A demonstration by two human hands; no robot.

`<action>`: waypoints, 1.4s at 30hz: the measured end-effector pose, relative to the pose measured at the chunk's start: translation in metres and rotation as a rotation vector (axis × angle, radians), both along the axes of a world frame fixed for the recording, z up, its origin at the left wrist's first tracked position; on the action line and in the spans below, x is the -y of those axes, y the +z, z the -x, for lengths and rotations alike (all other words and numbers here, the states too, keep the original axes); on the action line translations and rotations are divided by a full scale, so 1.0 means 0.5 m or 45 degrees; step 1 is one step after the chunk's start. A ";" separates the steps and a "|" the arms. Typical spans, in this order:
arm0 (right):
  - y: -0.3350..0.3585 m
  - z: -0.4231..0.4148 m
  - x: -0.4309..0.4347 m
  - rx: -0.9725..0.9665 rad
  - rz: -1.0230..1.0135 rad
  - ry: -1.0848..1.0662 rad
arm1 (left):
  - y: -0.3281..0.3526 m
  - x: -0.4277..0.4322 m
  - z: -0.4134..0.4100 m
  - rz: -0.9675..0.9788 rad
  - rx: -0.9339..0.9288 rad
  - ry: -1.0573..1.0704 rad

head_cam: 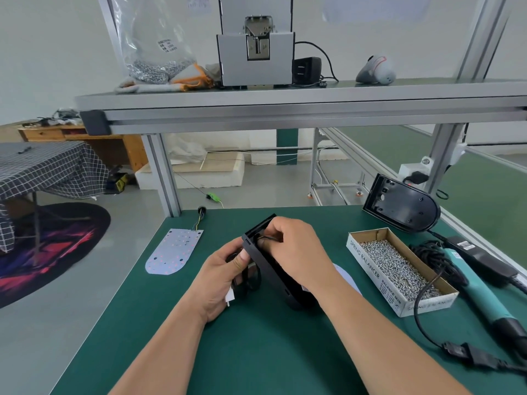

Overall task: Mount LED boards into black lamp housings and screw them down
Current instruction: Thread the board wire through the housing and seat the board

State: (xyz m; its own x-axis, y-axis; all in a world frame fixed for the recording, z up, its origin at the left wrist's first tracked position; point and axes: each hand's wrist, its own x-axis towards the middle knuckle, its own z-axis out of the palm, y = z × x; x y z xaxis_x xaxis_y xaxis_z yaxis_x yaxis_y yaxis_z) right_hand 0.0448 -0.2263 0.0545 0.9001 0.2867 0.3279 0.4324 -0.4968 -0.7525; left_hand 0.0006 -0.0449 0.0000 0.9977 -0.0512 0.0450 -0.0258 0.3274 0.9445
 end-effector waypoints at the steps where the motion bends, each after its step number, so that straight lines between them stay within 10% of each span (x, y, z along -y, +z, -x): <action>1: 0.000 0.000 0.001 -0.020 -0.020 0.018 | 0.001 0.001 0.001 -0.002 0.003 0.000; 32: -0.006 -0.011 0.011 -0.126 0.065 0.074 | -0.011 -0.011 -0.009 0.054 -0.035 -0.114; 42: -0.018 -0.011 0.008 -0.056 0.160 0.019 | -0.023 0.007 -0.024 -0.150 -0.034 0.241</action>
State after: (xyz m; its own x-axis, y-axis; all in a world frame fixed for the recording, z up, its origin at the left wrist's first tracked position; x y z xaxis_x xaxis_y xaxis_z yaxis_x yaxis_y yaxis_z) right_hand 0.0505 -0.2303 0.0456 0.9083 0.3363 0.2487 0.4081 -0.5823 -0.7031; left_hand 0.0125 -0.0485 -0.0117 0.9907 0.1340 0.0231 -0.0508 0.2068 0.9771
